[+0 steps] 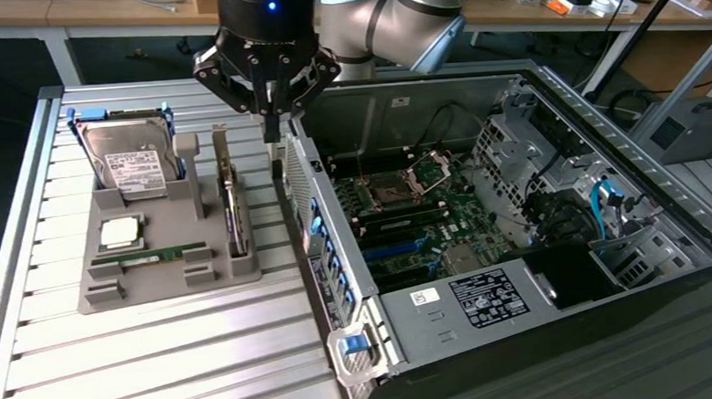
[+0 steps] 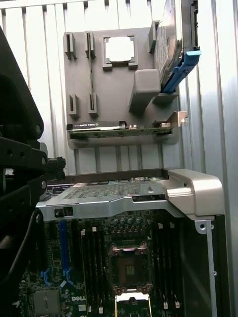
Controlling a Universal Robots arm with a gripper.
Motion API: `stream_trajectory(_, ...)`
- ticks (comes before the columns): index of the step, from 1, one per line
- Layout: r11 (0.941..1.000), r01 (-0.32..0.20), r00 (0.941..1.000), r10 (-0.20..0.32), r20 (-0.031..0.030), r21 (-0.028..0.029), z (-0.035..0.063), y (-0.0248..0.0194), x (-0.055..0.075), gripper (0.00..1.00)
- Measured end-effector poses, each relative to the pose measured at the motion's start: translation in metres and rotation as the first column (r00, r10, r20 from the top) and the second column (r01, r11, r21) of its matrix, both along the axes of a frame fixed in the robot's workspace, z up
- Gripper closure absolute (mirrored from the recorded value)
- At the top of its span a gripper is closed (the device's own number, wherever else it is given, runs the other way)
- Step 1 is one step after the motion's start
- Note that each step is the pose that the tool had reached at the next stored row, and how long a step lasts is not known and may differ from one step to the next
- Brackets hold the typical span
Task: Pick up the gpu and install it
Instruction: 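Reach for the gpu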
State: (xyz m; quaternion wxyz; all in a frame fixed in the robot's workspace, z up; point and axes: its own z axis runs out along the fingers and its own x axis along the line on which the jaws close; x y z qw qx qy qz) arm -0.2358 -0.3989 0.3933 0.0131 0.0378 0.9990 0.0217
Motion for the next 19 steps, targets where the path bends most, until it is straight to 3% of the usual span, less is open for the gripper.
stream_trajectory(19,1.0,0.0,1.0,0.0,0.0,0.0,0.0,0.0,-0.0062,0.89)
